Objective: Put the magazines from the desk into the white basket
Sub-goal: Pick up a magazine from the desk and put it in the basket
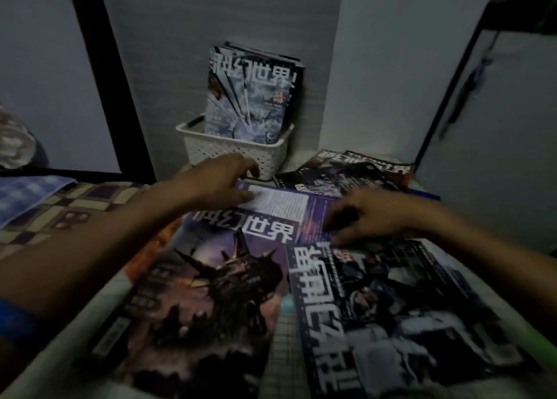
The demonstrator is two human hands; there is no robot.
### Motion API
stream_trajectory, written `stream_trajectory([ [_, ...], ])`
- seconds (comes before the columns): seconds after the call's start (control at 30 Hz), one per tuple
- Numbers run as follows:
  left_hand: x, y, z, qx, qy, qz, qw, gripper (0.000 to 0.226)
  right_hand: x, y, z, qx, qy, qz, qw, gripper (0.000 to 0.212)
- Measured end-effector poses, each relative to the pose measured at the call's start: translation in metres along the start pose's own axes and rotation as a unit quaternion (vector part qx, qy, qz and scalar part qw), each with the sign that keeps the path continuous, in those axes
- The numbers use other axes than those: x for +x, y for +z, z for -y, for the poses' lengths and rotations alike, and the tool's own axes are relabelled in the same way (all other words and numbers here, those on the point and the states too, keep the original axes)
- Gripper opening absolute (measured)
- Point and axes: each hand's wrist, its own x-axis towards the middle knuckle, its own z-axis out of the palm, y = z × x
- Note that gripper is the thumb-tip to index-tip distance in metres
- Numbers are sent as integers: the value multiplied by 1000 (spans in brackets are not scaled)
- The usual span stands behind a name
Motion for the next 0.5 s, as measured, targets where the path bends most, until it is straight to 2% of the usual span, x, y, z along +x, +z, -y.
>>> stream_trajectory([
  [0.07,-2,3,-26,-5,21,73,997,38,-17,7,-1,-42,23,109,993,78],
  [0.1,-2,7,-37,-2,21,117,993,41,-23,13,-2,-64,28,123,990,92],
  [0.17,0,18,-55,70,31,169,983,48,-31,23,-4,-68,27,86,994,102],
  [0.23,-1,23,-63,116,29,172,978,51,-36,26,-5,-39,52,39,997,98],
  [0.3,-6,23,-61,87,9,162,983,51,-41,26,-7,-54,85,15,995,95],
  [0.37,-12,22,-52,0,-24,157,987,50,-43,28,-7,-71,80,-21,994,78],
  [0.43,-19,21,-42,-146,-73,142,976,48,-44,27,-7,0,55,-72,996,42],
  [0.47,-22,21,-38,-219,-101,112,964,45,-45,24,-8,36,49,-101,993,31],
  [0.5,-24,20,-35,-273,-129,60,952,41,-47,18,-10,60,48,-144,987,32],
])
